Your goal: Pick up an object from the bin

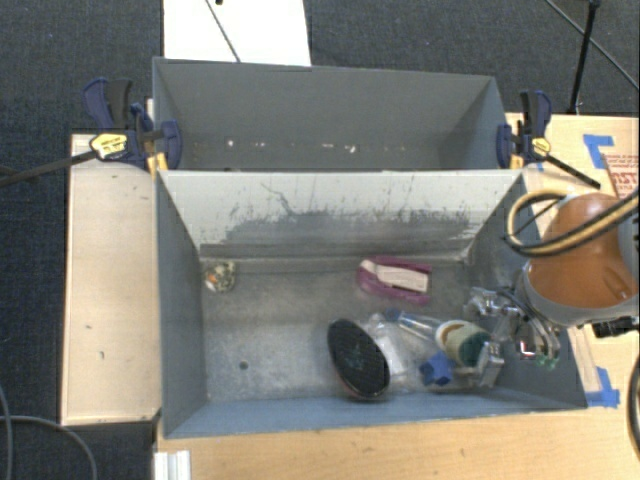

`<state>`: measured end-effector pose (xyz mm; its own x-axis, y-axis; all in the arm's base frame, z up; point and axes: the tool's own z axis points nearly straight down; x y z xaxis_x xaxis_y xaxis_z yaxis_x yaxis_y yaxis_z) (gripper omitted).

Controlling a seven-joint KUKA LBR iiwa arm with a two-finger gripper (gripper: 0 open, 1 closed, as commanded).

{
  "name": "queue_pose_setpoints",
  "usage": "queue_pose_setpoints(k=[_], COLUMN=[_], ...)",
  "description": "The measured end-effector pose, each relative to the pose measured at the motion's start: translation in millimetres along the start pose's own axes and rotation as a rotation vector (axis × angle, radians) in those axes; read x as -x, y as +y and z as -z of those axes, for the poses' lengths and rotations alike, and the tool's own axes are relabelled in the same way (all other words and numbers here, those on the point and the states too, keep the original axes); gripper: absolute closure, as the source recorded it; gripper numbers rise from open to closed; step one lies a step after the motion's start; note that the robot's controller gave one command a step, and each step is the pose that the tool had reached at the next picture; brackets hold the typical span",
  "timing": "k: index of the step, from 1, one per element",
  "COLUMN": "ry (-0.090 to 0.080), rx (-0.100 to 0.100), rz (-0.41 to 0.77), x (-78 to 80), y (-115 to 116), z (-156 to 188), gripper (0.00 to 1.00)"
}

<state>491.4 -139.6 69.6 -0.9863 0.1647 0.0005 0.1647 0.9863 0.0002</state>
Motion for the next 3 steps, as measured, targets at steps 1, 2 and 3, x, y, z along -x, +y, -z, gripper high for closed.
queue_pose_setpoints(k=[1,2,3], ry=[0.000,-0.006,-0.007], rx=[0.000,-0.001,-0.001], rz=[0.004,0.011,0.016], x=[0.0,1.1,2.2], y=[0.0,-0.2,-0.6], z=[0.0,37.0,52.4], gripper=[1.00,1.00,1.00])
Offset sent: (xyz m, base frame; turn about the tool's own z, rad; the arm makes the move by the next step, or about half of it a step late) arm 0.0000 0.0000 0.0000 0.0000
